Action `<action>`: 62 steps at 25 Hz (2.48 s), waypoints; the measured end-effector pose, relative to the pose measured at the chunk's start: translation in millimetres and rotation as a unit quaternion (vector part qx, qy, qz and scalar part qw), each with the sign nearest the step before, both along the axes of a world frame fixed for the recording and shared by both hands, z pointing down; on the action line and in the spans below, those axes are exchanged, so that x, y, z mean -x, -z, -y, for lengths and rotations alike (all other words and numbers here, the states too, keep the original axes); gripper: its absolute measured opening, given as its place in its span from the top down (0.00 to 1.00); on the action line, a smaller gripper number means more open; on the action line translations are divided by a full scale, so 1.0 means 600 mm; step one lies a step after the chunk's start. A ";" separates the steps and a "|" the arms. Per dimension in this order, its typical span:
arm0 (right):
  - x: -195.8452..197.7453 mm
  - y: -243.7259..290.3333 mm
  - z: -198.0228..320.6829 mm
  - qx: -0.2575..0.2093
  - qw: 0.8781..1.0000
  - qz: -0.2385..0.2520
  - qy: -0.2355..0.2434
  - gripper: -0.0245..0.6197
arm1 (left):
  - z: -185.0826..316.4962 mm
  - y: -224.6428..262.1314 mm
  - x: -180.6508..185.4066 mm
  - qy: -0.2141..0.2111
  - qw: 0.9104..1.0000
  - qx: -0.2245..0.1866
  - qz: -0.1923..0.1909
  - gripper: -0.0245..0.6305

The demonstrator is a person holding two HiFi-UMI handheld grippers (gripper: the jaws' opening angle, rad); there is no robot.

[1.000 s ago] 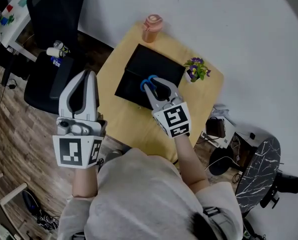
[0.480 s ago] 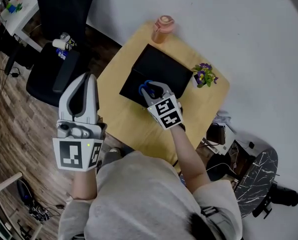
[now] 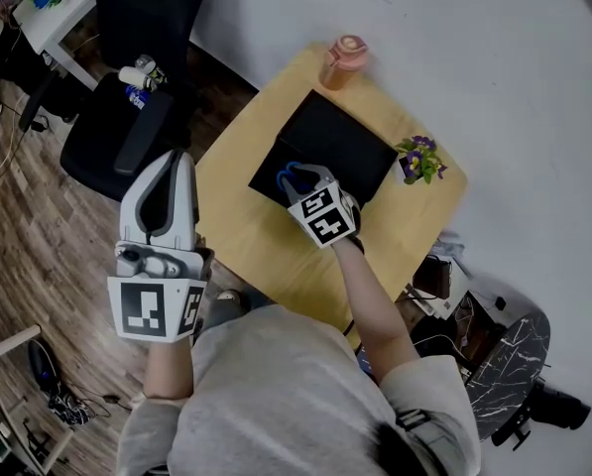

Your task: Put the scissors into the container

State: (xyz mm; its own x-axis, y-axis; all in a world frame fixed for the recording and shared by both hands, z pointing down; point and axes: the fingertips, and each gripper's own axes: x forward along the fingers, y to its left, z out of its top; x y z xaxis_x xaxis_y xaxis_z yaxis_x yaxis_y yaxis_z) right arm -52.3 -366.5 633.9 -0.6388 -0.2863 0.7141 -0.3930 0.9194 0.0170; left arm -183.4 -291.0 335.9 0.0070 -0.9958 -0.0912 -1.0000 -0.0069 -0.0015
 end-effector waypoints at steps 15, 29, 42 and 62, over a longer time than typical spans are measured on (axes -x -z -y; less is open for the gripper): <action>0.011 -0.040 -0.004 0.068 0.995 -0.066 -0.017 0.85 | -0.023 -0.020 0.020 0.017 1.000 0.015 0.001 0.87; 0.009 -0.021 0.004 0.044 0.997 -0.045 -0.035 0.85 | -0.050 -0.016 0.021 0.021 1.000 0.015 0.009 0.87; -0.049 0.184 -0.031 -0.062 0.974 0.140 -0.168 0.96 | -0.056 0.040 -0.039 -0.059 0.998 -0.034 0.013 0.87; -0.141 0.442 -0.223 -0.224 0.896 0.261 -0.282 0.95 | -0.167 0.112 -0.078 -0.162 0.983 -0.087 0.010 0.87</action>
State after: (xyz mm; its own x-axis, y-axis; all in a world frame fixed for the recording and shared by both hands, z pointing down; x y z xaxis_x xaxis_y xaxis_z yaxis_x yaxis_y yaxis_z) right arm 32.4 -232.8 369.0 -0.5158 -0.8516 0.0936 -0.8546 0.5191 0.0138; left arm -136.9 -191.1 268.8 0.3253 -0.9103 -0.2559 -0.9449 -0.3234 -0.0507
